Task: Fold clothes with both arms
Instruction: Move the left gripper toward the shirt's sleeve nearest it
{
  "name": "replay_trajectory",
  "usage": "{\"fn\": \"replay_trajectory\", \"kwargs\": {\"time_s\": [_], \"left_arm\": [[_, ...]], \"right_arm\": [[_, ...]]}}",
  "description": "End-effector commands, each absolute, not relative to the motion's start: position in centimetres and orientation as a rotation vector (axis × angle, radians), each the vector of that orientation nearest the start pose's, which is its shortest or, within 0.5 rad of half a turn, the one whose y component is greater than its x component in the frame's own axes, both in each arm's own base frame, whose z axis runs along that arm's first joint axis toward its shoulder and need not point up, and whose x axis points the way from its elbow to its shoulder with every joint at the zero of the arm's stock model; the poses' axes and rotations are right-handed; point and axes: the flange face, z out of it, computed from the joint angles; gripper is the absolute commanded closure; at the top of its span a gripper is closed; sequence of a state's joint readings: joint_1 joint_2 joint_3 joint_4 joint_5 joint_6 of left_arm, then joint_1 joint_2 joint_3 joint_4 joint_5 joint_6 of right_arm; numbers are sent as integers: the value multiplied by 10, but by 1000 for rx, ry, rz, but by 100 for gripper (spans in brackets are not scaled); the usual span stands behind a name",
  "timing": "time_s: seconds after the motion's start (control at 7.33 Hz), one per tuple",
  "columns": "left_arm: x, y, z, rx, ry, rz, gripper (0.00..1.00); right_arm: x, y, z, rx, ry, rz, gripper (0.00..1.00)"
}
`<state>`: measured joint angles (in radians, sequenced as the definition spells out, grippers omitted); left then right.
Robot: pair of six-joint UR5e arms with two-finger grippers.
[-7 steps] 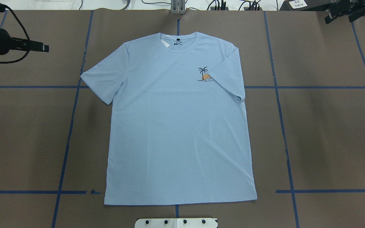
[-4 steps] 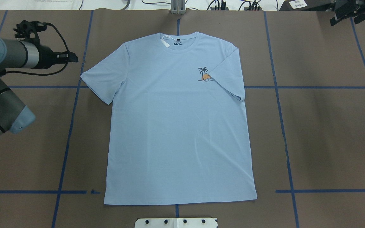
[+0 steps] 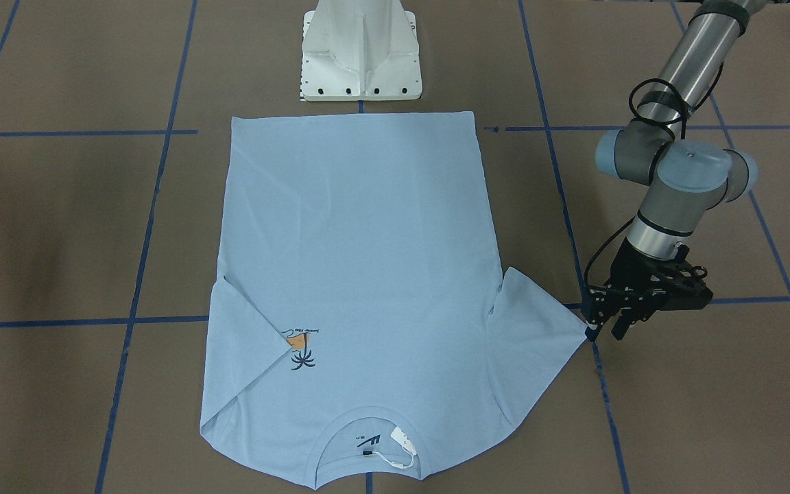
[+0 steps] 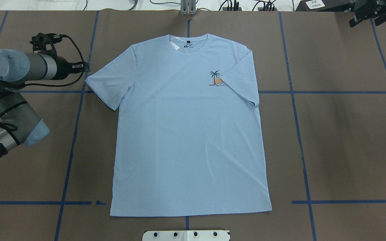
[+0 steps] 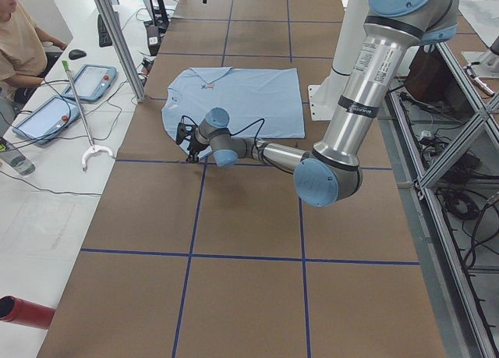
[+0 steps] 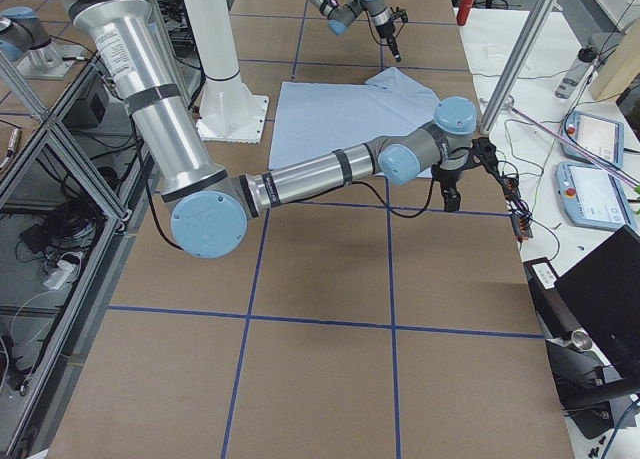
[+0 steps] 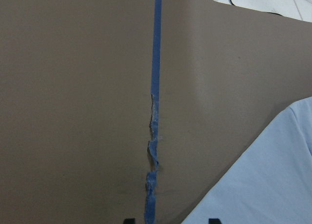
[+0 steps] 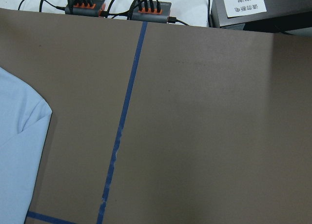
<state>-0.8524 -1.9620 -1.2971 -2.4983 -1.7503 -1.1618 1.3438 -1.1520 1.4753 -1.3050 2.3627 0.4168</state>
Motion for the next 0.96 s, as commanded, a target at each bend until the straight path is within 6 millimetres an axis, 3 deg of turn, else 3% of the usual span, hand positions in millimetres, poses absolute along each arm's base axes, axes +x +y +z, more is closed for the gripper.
{"fn": "replay_trajectory", "kwargs": {"time_s": [0.0,0.68,0.82], "left_arm": [[376,-591,479,481,930,-299,43],[394,-579,483,464,929,-268,50],[394,-579,483,465,928,-269,58]], "right_arm": [[-89,-664,430,284,-903,-57,0],[-89,-664,429,284,-903,-54,0],[-89,-664,430,282,-903,-54,0]]}}
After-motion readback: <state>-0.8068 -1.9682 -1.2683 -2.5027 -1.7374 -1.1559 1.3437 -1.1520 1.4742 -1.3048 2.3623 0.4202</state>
